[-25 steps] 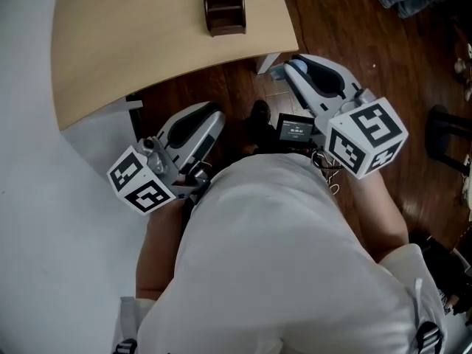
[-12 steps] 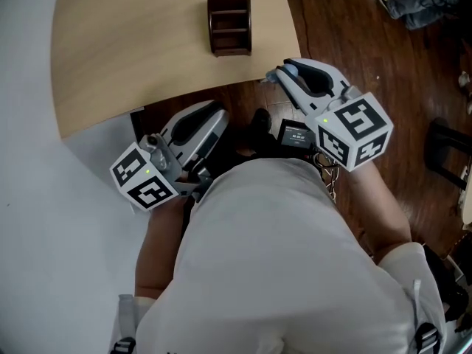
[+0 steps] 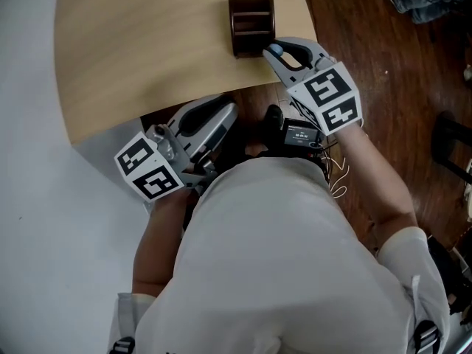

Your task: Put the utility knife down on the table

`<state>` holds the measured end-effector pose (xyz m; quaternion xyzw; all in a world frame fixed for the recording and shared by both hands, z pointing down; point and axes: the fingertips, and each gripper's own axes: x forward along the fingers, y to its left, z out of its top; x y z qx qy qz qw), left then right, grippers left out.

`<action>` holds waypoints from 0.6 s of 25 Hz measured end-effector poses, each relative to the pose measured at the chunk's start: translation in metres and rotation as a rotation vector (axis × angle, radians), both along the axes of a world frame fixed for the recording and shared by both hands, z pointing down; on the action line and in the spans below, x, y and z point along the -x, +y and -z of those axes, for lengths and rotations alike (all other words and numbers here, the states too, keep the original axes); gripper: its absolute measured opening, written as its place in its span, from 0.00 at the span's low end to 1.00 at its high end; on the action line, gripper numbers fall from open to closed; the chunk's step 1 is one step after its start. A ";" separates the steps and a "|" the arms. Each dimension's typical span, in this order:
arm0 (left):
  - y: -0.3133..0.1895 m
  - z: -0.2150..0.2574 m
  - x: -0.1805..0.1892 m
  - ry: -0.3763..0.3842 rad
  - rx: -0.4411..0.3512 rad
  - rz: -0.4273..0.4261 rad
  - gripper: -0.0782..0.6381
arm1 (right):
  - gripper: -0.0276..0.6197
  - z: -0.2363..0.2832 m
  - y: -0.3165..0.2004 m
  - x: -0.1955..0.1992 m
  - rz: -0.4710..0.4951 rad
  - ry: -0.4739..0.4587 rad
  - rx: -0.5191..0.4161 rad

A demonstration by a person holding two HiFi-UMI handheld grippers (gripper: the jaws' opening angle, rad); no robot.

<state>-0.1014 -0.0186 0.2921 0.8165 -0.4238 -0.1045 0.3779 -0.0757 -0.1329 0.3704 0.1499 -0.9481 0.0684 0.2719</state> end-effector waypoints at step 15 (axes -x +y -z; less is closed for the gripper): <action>-0.015 -0.016 0.045 0.024 0.040 -0.006 0.18 | 0.16 -0.065 -0.025 0.069 0.131 0.159 -0.124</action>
